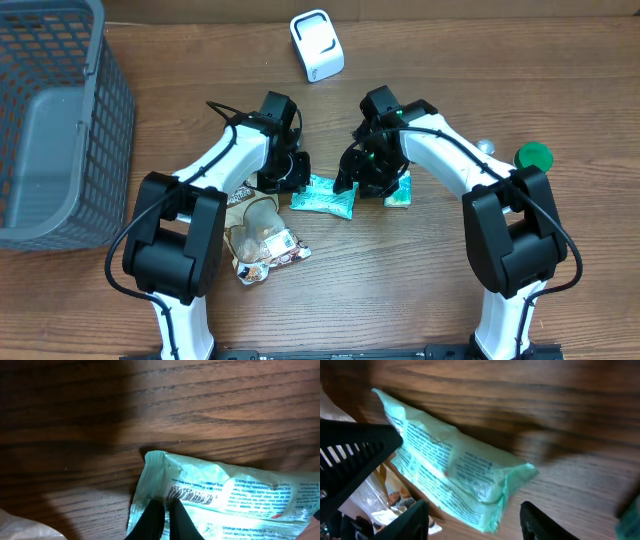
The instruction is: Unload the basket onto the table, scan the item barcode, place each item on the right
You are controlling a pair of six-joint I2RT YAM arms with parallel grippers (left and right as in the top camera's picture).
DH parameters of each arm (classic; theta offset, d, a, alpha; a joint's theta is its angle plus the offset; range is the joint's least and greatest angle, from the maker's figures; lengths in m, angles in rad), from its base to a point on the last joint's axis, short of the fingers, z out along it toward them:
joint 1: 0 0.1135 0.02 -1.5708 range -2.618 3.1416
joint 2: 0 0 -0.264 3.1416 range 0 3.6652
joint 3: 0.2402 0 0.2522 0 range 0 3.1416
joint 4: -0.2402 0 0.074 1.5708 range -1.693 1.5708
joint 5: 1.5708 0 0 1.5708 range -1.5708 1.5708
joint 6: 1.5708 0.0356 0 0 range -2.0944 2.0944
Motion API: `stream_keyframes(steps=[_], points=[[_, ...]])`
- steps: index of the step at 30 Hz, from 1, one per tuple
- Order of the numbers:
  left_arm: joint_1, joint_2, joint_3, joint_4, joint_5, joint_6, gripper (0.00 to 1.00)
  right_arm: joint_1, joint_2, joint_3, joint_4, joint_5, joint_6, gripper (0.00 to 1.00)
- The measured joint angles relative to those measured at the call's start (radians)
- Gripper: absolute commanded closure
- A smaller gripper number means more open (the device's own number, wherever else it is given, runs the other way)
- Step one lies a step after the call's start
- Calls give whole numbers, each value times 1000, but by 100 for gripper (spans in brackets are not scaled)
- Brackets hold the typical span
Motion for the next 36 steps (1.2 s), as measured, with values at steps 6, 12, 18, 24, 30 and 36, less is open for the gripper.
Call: stream_keyframes(steps=[6,12,18,24,30,36], points=[[3,13,10,0,19,3,96,6,0,-91,151,-28,62,51],[3,14,10,1,21,3,96,4,-10,-184,314,-119,127,60],[3,14,12,2,13,3,96,-2,-20,-223,385,-138,172,66],[6,14,14,5,3,11,96,-3,-20,-232,437,-140,178,64],[8,14,14,8,-1,26,96,-2,-20,-233,459,-148,174,64],[8,14,16,8,-2,29,96,-5,-21,-236,463,-155,175,88]])
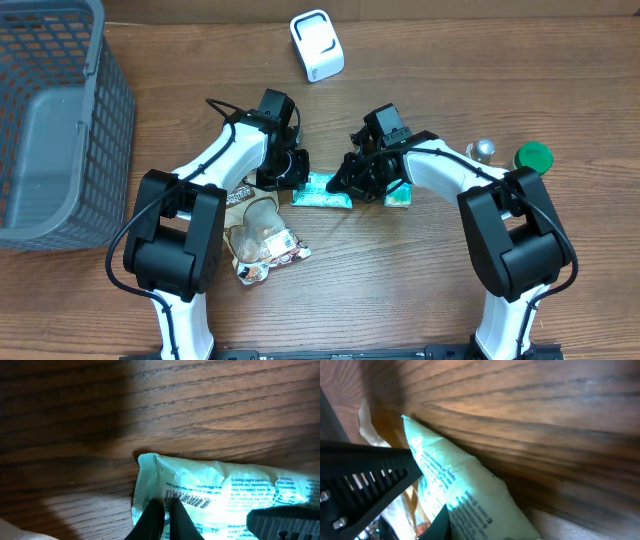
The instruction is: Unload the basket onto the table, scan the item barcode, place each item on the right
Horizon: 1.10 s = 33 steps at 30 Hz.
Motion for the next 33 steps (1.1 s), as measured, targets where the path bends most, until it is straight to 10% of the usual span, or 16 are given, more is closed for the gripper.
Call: stream_keyframes(steps=[13,20,21,22,33], points=[[90,-1,161,-151,-34,15,92,10,0,0,13,-13,1,87],[212,-26,269,-265,-129,37,54,11,0,0,21,-14,0,87],[230,-28,272,-275,-146,40,40,11,0,0,21,-13,0,87],[250,-29,272,-283,-168,42,0,11,0,0,21,-11,0,87],[368,-29,272,-305,-283,45,0,11,0,0,21,-2,1,89]])
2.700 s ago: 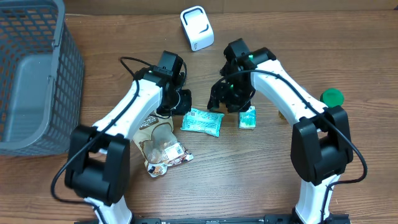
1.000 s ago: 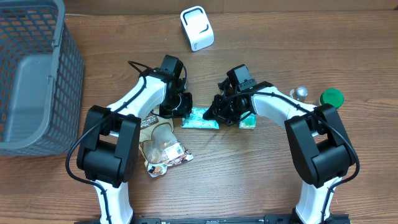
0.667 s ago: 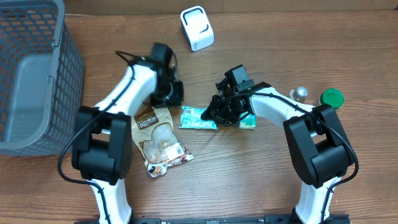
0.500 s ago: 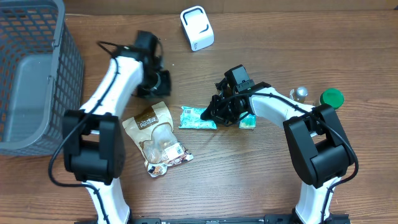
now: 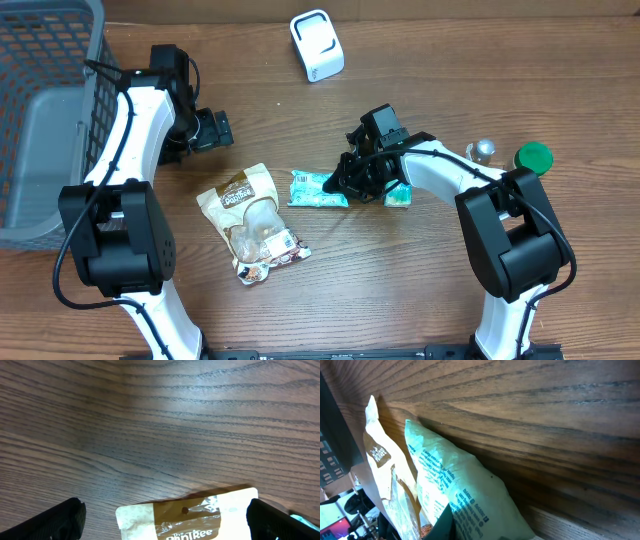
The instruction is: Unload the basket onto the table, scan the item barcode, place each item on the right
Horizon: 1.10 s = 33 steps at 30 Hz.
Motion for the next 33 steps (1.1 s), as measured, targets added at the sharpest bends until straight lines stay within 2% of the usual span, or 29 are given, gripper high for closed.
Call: stream_keyframes(steps=[33], points=[[0,0,0,1,-6,0,0,0,0,0,-9,8,-38,89]])
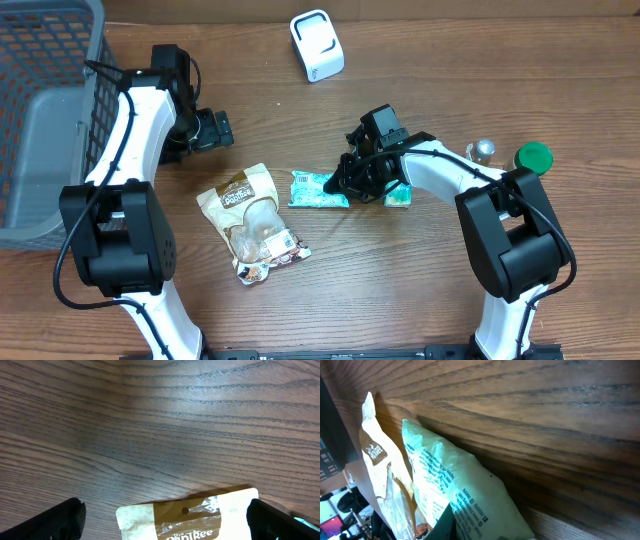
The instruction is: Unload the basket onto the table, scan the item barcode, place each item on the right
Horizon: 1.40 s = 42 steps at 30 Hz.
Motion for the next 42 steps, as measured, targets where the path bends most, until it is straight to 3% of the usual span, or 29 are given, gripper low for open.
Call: stream_keyframes(steps=[12,16,23,30,42], points=[[0,0,0,0,0,0,1,0,0,0,0,0,-14,90],[0,0,0,0,0,0,0,0,0,0,0,1,-20,95],[0,0,0,0,0,0,0,-2,0,0,-43,-20,-42,96],[0,0,0,0,0,0,1,-18,-11,0,-121,-105,-142,96],[0,0,0,0,0,0,1,-21,-266,-3,-329,-134,-335,96]])
